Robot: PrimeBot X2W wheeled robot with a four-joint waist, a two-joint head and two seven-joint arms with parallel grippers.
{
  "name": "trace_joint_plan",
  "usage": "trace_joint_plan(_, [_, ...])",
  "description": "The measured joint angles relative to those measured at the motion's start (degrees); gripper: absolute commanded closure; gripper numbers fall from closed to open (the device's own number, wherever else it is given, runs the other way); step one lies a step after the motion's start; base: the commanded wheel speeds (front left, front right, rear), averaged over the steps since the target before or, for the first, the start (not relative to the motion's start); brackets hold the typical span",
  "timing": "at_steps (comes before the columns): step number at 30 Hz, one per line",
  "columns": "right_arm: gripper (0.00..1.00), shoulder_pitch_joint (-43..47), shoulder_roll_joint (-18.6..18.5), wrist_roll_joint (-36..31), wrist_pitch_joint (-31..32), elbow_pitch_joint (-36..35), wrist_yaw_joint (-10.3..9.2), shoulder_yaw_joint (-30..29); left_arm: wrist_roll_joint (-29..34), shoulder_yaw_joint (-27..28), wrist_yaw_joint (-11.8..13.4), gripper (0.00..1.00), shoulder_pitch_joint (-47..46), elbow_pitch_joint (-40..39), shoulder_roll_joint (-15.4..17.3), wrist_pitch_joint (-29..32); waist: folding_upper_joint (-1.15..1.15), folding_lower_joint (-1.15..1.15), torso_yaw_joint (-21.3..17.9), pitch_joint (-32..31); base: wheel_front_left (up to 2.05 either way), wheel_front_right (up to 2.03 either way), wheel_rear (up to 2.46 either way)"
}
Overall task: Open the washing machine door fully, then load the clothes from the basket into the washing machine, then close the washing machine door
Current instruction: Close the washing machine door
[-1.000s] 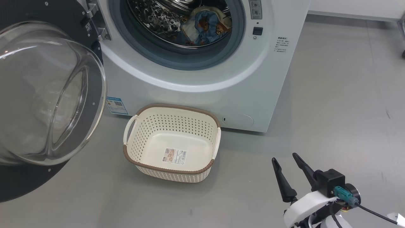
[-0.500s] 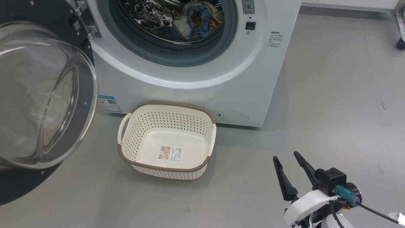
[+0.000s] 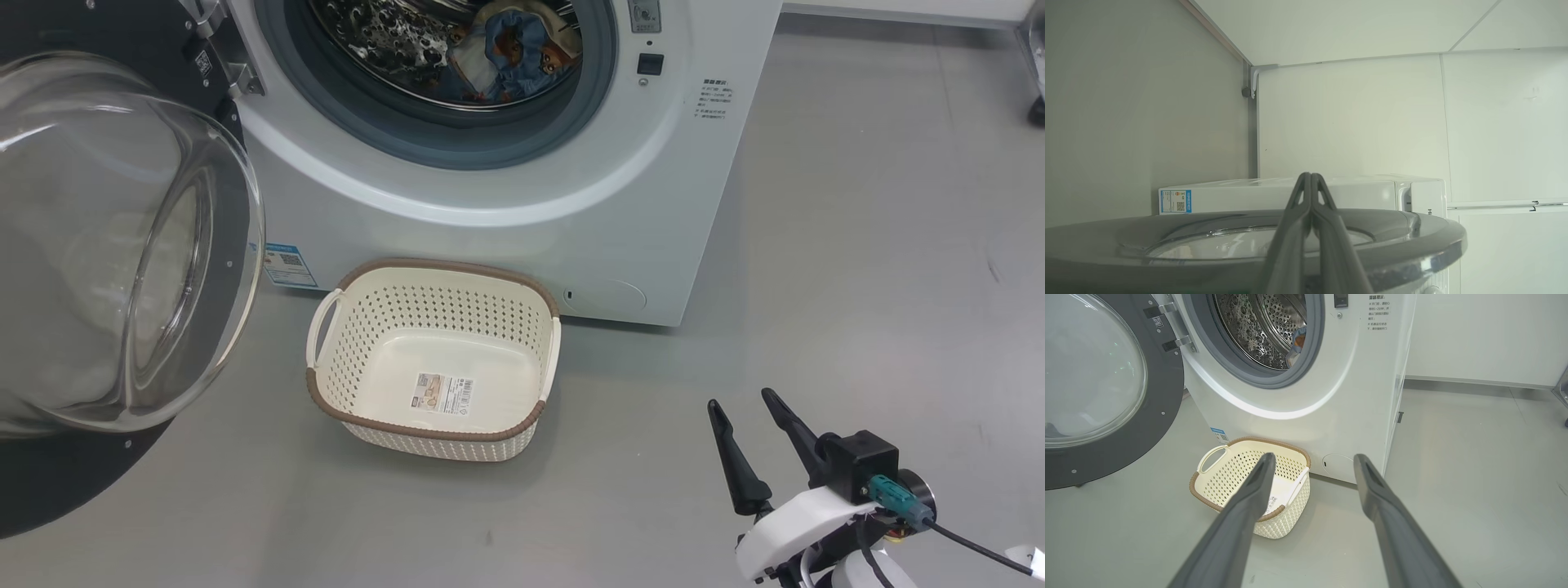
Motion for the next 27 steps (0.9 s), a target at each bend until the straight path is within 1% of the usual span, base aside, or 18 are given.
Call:
trace_joint_plan(6, [0.00,0.0,0.0,0.0,0.0,0.2,0.00,0.0,-1.6,-1.0,0.0,1.00,0.0,0.2,-0.2,4.3,0.00,0.00,0.5,-0.1,0.00,0.00,0.00])
trace_joint_plan(8, [0.00,0.0,0.0,0.1,0.0,0.3,0.00,0.0,-3.1,-1.3,0.0,1.00,0.0,0.2,-0.3,6.1,0.00,0.00,0.7,-0.1,0.00,0.00,0.00])
trace_joint_plan(17, [0.00,0.0,0.0,0.3,0.0,0.9,0.00,-0.3,-6.5,-2.6,0.1,1.00,0.6,-0.3,-1.0,13.8,0.00,0.00,1.4,-0.6,0.00,0.00,0.00])
trace_joint_plan(23, [0.00,0.0,0.0,0.4,0.0,1.1,0.00,-0.5,-7.3,-5.2,1.1,1.00,2.4,-1.5,-1.2,20.0,0.00,0.00,2.0,-0.9,0.00,0.00,0.00])
trace_joint_plan(27, [0.00,0.0,0.1,0.5,0.0,1.3,0.00,-0.5,-7.5,-6.2,1.1,1.00,4.1,-2.5,-1.7,22.8,0.00,0.00,2.4,-1.1,0.00,0.00,0.00])
